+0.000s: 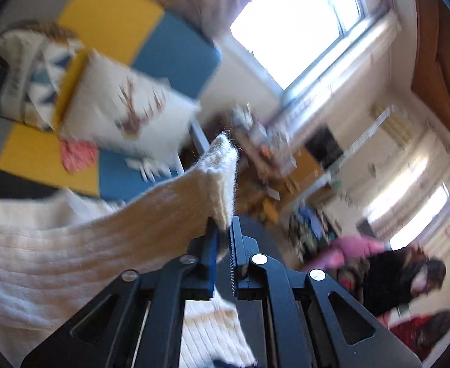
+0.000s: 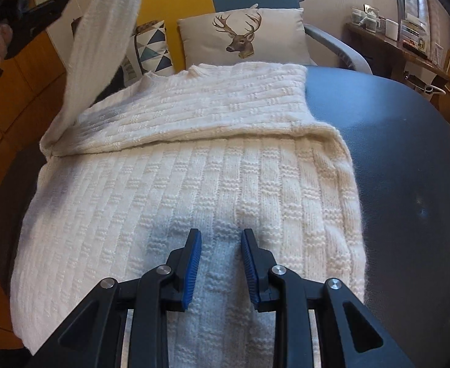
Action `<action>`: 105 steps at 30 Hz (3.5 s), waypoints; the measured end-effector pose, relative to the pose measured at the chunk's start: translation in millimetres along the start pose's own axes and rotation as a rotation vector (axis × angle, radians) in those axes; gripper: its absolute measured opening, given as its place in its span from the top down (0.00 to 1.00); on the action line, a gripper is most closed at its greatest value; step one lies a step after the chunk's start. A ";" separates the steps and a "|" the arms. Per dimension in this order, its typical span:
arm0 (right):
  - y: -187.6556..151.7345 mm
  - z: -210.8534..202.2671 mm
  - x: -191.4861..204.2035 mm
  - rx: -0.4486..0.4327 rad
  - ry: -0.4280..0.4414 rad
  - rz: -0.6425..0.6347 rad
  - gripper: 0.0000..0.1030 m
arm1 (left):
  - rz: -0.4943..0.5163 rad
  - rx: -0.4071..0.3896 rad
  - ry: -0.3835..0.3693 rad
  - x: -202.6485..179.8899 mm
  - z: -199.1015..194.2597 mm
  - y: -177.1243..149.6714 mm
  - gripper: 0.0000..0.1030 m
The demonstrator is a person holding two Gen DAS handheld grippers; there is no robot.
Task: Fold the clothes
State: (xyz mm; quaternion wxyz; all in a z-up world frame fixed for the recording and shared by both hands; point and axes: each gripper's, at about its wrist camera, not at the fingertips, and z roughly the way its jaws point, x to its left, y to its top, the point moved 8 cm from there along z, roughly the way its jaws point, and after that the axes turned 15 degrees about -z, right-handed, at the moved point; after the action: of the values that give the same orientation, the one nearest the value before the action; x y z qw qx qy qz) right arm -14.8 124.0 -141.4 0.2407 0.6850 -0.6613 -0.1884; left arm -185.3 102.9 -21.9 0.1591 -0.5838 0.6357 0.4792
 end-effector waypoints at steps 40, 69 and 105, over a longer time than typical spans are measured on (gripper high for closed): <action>193.2 7.9 -75.0 -0.123 -0.135 -0.093 0.95 | -0.266 -0.073 0.330 236.9 -124.3 -63.7 0.51; 158.1 25.9 -107.3 -0.064 -0.168 0.006 0.84 | -0.283 -0.230 0.234 213.0 -161.6 -34.6 0.51; 125.4 74.1 -10.3 -0.009 -0.063 -0.186 0.82 | 0.179 -0.082 0.568 219.7 -74.9 -10.2 0.41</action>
State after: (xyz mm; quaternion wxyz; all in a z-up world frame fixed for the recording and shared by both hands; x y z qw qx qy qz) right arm -160.3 127.1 -129.7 0.2041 0.7362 -0.6012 -0.2345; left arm -208.2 -84.8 -156.9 -0.0916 -0.6420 0.6840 0.3340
